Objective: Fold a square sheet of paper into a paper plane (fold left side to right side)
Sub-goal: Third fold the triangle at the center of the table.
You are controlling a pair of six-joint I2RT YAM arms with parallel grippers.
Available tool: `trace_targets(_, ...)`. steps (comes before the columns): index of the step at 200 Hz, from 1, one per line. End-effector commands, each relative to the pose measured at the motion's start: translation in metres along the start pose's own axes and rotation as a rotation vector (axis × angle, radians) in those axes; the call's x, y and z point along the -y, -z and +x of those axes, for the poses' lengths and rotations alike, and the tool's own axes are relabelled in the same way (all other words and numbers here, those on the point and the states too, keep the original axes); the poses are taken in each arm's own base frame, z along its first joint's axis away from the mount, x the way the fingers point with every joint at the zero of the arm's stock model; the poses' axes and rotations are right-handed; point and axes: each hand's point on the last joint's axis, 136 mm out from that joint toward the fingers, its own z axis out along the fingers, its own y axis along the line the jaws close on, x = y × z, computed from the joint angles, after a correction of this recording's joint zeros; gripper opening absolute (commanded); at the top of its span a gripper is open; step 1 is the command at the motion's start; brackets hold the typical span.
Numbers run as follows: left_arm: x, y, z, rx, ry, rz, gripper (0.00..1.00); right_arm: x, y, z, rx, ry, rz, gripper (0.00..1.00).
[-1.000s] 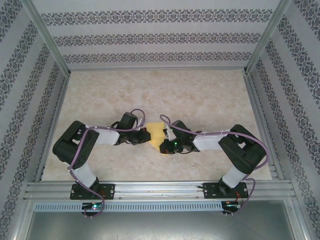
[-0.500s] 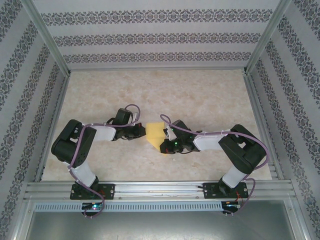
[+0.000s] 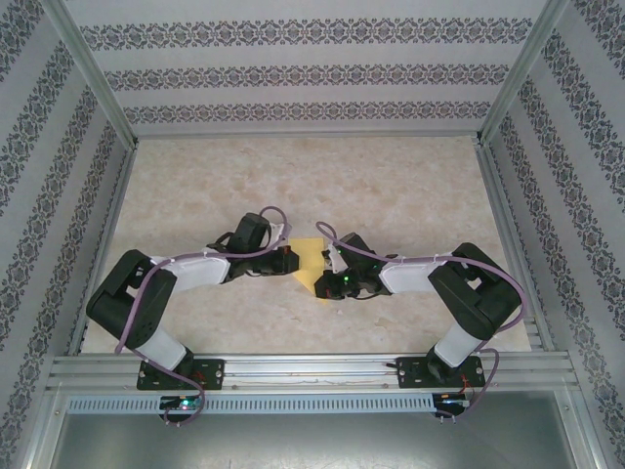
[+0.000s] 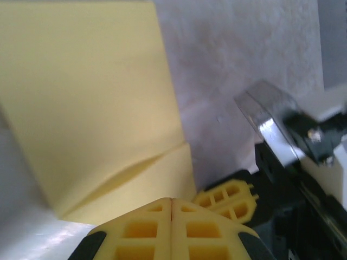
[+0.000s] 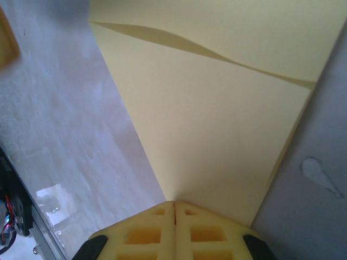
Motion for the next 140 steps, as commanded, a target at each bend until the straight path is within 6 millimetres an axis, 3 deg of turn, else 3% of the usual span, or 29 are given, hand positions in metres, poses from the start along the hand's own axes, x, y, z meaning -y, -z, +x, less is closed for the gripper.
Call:
trace_targets(1, 0.008, -0.013, 0.005, -0.037, -0.016, 0.026, 0.0, 0.059, 0.001, 0.034, -0.079, -0.092, 0.208, 0.0)
trace_targets(49, -0.005, -0.032, 0.008, -0.071, -0.01, 0.002, 0.0, 0.058, 0.001, 0.033, -0.075, -0.092, 0.201, 0.0)
trace_targets(72, -0.023, -0.038, 0.013, -0.086, -0.006, -0.065, 0.0, 0.051, 0.002, 0.029, -0.073, -0.085, 0.181, 0.0)
trace_targets(140, -0.049, -0.036, 0.036, -0.128, 0.042, -0.167, 0.0, 0.001, 0.014, -0.002, -0.012, -0.03, 0.045, 0.0)
